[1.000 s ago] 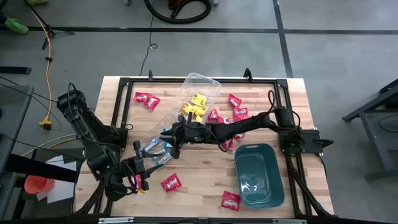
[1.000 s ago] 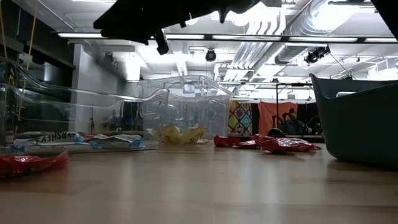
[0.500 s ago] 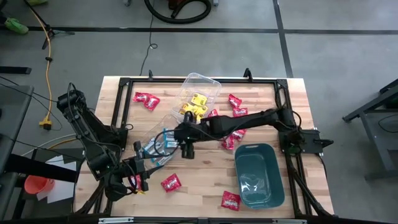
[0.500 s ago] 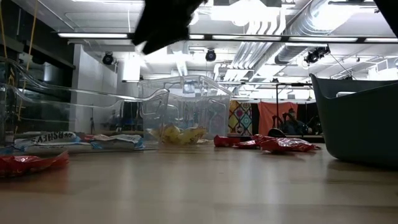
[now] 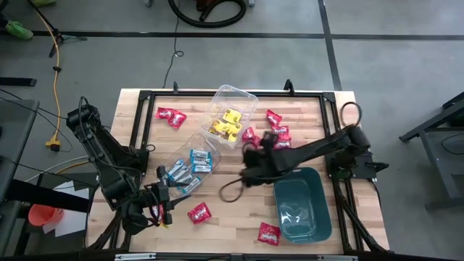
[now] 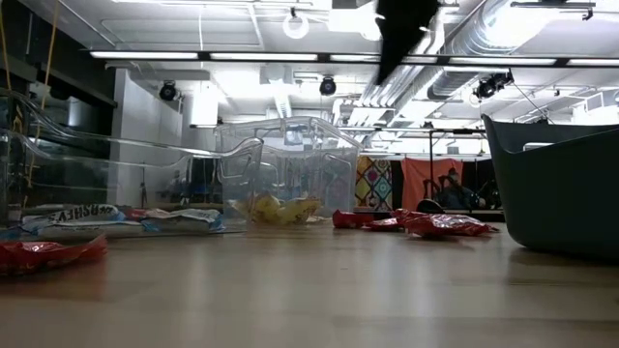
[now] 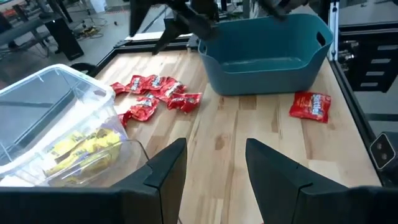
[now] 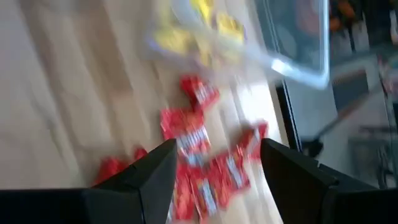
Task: Sort candy
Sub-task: Put the white chocolate into the transparent bin
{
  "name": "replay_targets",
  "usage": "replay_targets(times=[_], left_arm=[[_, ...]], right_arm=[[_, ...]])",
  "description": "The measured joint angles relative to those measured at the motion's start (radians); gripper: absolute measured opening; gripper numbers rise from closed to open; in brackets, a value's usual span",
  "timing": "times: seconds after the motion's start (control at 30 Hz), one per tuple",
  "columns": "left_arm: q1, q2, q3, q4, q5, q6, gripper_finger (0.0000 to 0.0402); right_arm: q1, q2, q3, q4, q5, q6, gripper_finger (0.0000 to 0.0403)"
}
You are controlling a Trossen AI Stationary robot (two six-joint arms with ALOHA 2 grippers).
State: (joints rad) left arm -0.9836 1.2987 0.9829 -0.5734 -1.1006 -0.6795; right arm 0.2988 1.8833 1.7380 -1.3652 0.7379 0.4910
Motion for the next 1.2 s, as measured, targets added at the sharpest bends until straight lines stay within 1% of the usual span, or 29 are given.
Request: replay_targets(times=[0.1,0.17,0.23,0.3,0.37,0.43,0.47,0.53,0.6,0.73,0.83,1.03,1.2], left_arm=[[0.000,0.000,0.000,-0.001,-0.005,0.000,0.0154],[0.002,0.000,0.000,-0.001,-0.009,0.001,0.0154],[0.002,0.000,0.000,0.000,-0.026,0.002,0.0154],[0.002,0.000,0.000,0.000,-0.043,0.016,0.0154],[0.003,0.000,0.000,0.001,-0.059,0.033,0.0154],[0.003,0.000,0.000,0.001,-0.070,0.049,0.0154],[0.003,0.000,0.000,0.000,-0.070,0.057,0.0154],[0.003,0.000,0.000,0.000,-0.071,0.063,0.0154],[0.003,0.000,0.000,0.000,-0.071,0.063,0.0154],[0.002,0.000,0.000,-0.002,-0.071,0.053,0.0154],[0.002,0.000,0.000,-0.003,-0.061,0.033,0.0154],[0.002,0.000,0.000,-0.001,-0.061,0.026,0.0154],[0.002,0.000,0.000,-0.002,-0.061,0.026,0.0154]], right_arm=[[-0.011,-0.103,-0.181,0.029,-0.025,0.099,0.0226],[-0.038,-0.179,-0.311,0.080,-0.074,0.145,0.0226],[-0.087,-0.255,-0.428,0.161,-0.174,0.160,0.0226],[-0.157,-0.322,-0.530,0.284,-0.317,0.139,0.0226],[-0.229,-0.373,-0.600,0.397,-0.446,0.116,0.0226],[-0.287,-0.404,-0.642,0.493,-0.529,0.076,0.0226],[-0.311,-0.412,-0.653,0.521,-0.553,0.050,0.0226],[-0.344,-0.418,-0.669,0.552,-0.564,-0.003,0.0226],[-0.362,-0.418,-0.678,0.561,-0.552,-0.064,0.0226],[-0.368,-0.393,-0.694,0.577,-0.552,-0.233,0.0226],[-0.364,-0.368,-0.694,0.582,-0.551,-0.318,0.0226],[-0.374,-0.271,-0.694,0.588,-0.539,-0.335,0.0226],[-0.417,-0.188,-0.694,0.600,-0.530,-0.384,0.0226]])
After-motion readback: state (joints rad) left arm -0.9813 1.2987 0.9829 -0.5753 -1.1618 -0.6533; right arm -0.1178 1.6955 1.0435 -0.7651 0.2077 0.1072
